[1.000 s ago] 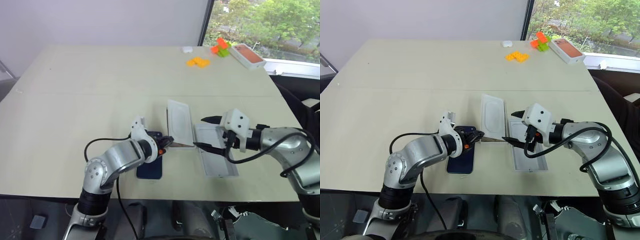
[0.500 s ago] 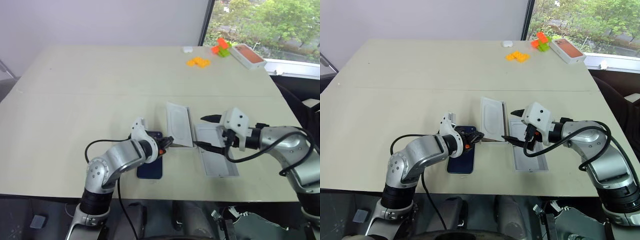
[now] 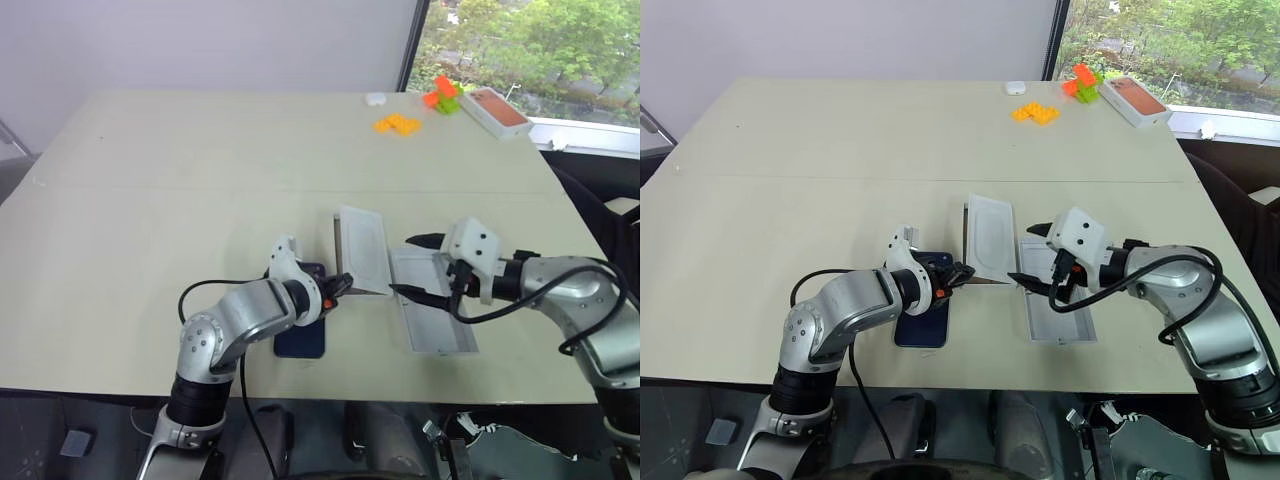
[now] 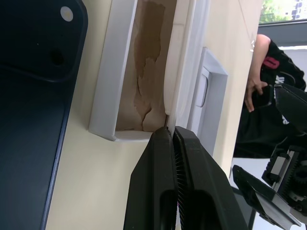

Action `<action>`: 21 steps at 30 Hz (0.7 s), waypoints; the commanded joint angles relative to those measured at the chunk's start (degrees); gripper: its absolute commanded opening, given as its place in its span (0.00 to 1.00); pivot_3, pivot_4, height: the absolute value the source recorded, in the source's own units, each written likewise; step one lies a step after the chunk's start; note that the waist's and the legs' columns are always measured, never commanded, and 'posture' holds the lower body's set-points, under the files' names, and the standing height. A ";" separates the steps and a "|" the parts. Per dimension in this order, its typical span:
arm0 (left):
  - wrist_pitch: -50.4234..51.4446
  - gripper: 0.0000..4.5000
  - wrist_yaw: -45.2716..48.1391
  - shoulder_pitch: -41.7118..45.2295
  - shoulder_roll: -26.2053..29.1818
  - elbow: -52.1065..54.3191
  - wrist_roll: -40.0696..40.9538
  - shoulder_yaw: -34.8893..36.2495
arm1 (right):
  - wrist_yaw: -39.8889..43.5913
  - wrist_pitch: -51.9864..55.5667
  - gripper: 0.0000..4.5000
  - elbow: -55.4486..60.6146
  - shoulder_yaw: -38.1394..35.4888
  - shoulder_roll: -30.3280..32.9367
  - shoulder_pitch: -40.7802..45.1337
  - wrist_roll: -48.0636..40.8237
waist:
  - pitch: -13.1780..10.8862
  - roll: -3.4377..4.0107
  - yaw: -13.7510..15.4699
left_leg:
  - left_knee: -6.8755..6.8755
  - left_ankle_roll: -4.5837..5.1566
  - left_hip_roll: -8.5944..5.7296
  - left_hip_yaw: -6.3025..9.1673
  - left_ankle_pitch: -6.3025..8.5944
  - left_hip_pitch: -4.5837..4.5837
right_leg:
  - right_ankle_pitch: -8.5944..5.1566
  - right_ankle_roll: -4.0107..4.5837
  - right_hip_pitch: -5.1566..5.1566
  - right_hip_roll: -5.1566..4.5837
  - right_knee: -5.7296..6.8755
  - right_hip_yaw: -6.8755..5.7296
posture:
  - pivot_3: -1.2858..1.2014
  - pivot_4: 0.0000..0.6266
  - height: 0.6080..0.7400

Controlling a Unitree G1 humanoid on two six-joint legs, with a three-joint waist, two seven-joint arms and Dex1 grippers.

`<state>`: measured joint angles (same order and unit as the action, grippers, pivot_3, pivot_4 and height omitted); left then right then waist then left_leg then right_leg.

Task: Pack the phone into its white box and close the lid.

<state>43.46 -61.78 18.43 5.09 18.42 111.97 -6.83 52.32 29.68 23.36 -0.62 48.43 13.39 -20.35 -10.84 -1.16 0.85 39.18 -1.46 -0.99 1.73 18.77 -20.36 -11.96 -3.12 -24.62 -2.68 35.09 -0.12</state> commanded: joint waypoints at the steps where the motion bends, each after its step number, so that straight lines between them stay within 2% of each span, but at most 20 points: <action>1: 0.68 0.01 0.47 0.62 -0.77 0.88 1.03 0.84 | -0.08 -0.11 1.00 2.03 -2.03 0.73 -0.09 -0.60 | 0.00 0.00 0.00 | 0.00 0.00 0.00 0.00 0.00 0.00 | 0.00 0.00 0.00 0.00 0.00 0.00 | 0.52 0.24 1.00; 2: 0.91 0.01 0.44 0.65 -0.76 0.83 1.03 0.87 | -0.09 -0.07 1.00 2.08 -2.05 0.74 -0.12 -0.65 | 0.00 0.00 -0.01 | 0.00 0.00 -0.01 0.00 0.00 0.00 | 0.00 0.00 0.00 -0.01 0.00 0.00 | 0.52 0.24 1.00; 5: 1.33 0.21 0.33 0.69 -0.79 0.85 1.03 1.03 | -0.17 -0.01 1.00 2.20 -2.16 0.78 -0.27 -0.69 | 0.00 0.00 -0.01 | 0.00 0.00 -0.01 0.02 0.00 0.00 | 0.00 0.00 0.00 0.00 0.00 0.00 | 0.52 0.24 1.00; 8: 1.57 0.50 0.04 0.93 -0.44 0.95 1.03 1.35 | -0.20 0.07 1.00 2.27 -2.27 0.78 -0.42 -0.74 | 0.00 0.00 0.00 | 0.00 0.00 -0.03 0.02 0.00 -0.01 | 0.00 0.00 0.00 -0.01 0.00 0.00 | 0.52 0.24 1.00; 10: 1.44 0.73 -0.21 0.91 -0.02 1.48 1.03 1.89 | -0.21 0.08 1.00 2.28 -2.31 0.78 -0.52 -0.75 | 0.00 0.00 0.00 | 0.00 0.00 -0.04 0.02 0.00 -0.01 | 0.00 -0.01 0.00 -0.02 0.00 0.00 | 0.52 0.24 1.00; 17: 1.22 0.73 0.90 -0.67 3.62 6.20 1.03 5.13 | -0.73 0.08 1.00 1.30 -2.26 0.10 -0.12 -0.80 | -0.01 -0.01 -0.04 | -0.01 0.00 -0.04 0.04 0.00 0.00 | -0.01 -0.01 0.00 -0.02 0.00 0.00 | 0.52 0.24 1.00; 21: 3.87 0.73 7.31 -1.04 12.54 8.70 1.03 7.79 | -2.49 -0.08 1.00 -1.04 -1.40 -1.19 1.58 0.31 | -0.02 -0.02 -0.11 | -0.02 -0.02 -0.01 0.05 -0.01 0.01 | -0.01 -0.01 0.00 0.00 0.00 0.00 | 0.52 0.24 1.00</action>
<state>45.96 -57.88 17.50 15.26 24.60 111.99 -0.61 50.86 30.05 22.56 -0.90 47.72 13.76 -20.36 -10.87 -1.19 0.75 39.15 -1.50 -1.00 1.78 18.75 -20.35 -11.97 -3.13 -24.62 -2.67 35.10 -0.12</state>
